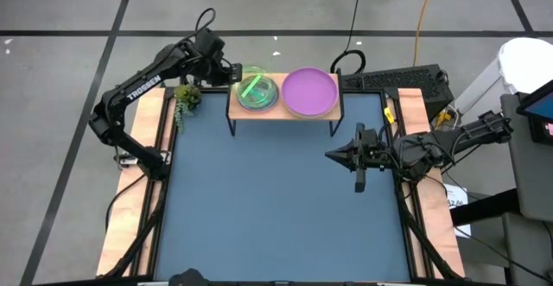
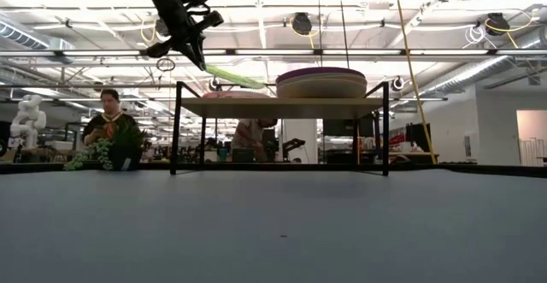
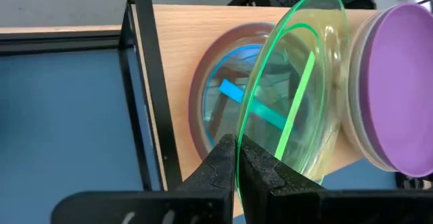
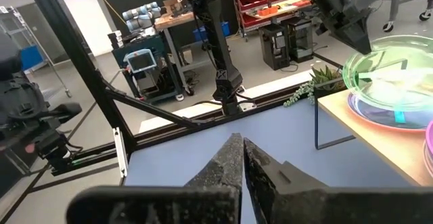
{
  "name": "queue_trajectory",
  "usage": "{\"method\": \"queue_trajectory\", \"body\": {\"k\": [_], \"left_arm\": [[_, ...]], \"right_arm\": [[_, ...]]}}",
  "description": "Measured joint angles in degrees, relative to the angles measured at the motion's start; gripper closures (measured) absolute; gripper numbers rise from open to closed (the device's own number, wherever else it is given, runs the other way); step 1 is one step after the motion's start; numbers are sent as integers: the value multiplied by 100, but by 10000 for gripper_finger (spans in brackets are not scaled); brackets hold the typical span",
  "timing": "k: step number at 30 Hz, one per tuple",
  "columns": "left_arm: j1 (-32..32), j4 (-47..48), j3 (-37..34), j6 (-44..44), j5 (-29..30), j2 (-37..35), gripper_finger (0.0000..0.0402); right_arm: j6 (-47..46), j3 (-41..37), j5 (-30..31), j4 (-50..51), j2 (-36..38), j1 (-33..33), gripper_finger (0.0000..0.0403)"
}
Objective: Place and stack plates onto a shelf
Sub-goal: Stack the green plate on top of the blue plate on the shelf
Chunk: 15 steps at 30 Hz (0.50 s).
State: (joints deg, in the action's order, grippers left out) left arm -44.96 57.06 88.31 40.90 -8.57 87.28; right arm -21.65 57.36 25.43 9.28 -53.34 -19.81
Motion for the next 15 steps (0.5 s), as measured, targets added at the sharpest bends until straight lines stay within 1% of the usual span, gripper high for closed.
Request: {"method": "queue_trajectory", "body": {"k": [12,15], "left_arm": [[121,23,0,79,72,127,391],[121,21,0,81,117,127,382]], "right_arm": [[-10,-2,0,-2,0,0,403],[-10,-2,1,-2,0,0,403]]}}
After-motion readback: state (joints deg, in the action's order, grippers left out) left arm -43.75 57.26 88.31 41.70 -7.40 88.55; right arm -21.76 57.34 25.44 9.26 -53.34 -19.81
